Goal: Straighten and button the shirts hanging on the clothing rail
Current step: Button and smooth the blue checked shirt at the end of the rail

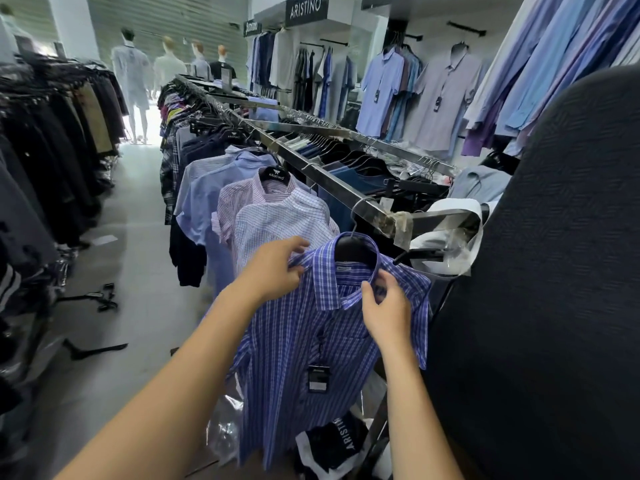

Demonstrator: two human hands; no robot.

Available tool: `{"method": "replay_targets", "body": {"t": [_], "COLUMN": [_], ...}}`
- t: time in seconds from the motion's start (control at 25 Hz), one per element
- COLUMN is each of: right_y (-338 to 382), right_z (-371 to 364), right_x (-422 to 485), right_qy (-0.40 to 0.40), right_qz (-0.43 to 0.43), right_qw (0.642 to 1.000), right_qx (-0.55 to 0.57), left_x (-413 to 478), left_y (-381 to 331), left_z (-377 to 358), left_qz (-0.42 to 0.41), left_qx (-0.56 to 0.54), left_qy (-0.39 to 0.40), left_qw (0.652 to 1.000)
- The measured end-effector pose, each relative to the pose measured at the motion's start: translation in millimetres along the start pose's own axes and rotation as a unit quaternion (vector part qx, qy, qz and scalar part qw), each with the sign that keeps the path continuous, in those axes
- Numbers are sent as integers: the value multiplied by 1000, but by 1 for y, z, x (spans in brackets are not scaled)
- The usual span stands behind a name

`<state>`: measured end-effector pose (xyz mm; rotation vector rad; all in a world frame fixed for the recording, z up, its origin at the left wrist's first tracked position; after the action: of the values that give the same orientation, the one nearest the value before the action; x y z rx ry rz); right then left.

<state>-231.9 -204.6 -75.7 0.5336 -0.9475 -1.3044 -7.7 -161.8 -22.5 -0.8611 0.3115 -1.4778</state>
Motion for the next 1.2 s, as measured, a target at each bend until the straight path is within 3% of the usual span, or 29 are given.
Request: {"method": "replay_targets", "body": {"t": [0.12,0.2,0.36,0.6,0.84,0.92,1.08,1.2], "right_y": [2,4,11,23,27,27,25,23], "right_z": [1,-1,-3,31,22,18,15,6], "right_x": [3,11,10,9,5,0,-7,-16], "right_qy": [-37,-75,-150,-235,-158,-138,-158,-146], "right_qz": [-41,-45,1,47,80,95,171,216], "right_qw": [995,992,988,970,984,986,971,962], "right_qx": [81,89,31,-47,-24,-22,-61,-80], "left_x": [-4,-8,-9,6,2,-3,-8,-10], "left_y": [-22,-38,-48,-32,-19,-17,-31,-37], "left_z": [-1,-7,-30,-7,-15,-25,-31,-39], "left_qz": [-46,-24,48,58,51,17,-163,-188], "left_qx": [49,42,73,6,-62,-56,88,209], "left_qy": [-142,-196,-154,-142,-125,-106,-85,-15], "left_qw": [988,979,984,988,989,993,979,960]}}
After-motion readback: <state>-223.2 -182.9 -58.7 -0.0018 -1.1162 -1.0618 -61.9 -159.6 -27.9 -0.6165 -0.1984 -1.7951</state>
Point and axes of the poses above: each hand's wrist, its own x-axis towards the middle knuckle, its own z-axis out of the back of the hand, y = z × x, the point moved 5 cm from there along x, towards the middle knuckle, and after that the axes turned 7 degrees about -x, right-handed, at the moved point
